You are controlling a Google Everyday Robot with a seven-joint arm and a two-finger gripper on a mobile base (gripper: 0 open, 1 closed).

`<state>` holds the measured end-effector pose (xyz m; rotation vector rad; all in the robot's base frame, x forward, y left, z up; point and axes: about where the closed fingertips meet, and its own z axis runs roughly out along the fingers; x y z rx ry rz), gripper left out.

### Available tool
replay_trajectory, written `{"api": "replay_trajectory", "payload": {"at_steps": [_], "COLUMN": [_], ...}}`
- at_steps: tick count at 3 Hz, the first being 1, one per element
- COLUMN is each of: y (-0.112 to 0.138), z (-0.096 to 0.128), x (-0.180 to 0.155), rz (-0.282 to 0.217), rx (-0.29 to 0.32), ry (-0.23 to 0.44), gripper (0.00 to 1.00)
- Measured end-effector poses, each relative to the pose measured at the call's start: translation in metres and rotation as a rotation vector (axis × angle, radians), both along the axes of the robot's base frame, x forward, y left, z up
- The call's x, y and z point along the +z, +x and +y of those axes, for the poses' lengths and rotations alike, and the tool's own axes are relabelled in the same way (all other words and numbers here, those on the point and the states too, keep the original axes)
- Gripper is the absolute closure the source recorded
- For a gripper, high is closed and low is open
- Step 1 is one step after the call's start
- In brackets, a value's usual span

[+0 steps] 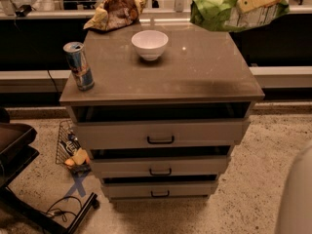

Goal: Move green rice chip bag near redbull can

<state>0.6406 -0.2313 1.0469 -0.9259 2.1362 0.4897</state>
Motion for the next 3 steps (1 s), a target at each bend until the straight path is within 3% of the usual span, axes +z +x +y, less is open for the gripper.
{"api": "replay_trajectory", "payload": {"at_steps": [2,3], "y": [-0.036,-0.044], "z": [0.074,0.100], "x": [0.034,-0.015], "rz": [-0.160,-0.113], "rx": [0.074,0.074], "ry": [0.038,0.061], "gripper": [1.00,1.00]}}
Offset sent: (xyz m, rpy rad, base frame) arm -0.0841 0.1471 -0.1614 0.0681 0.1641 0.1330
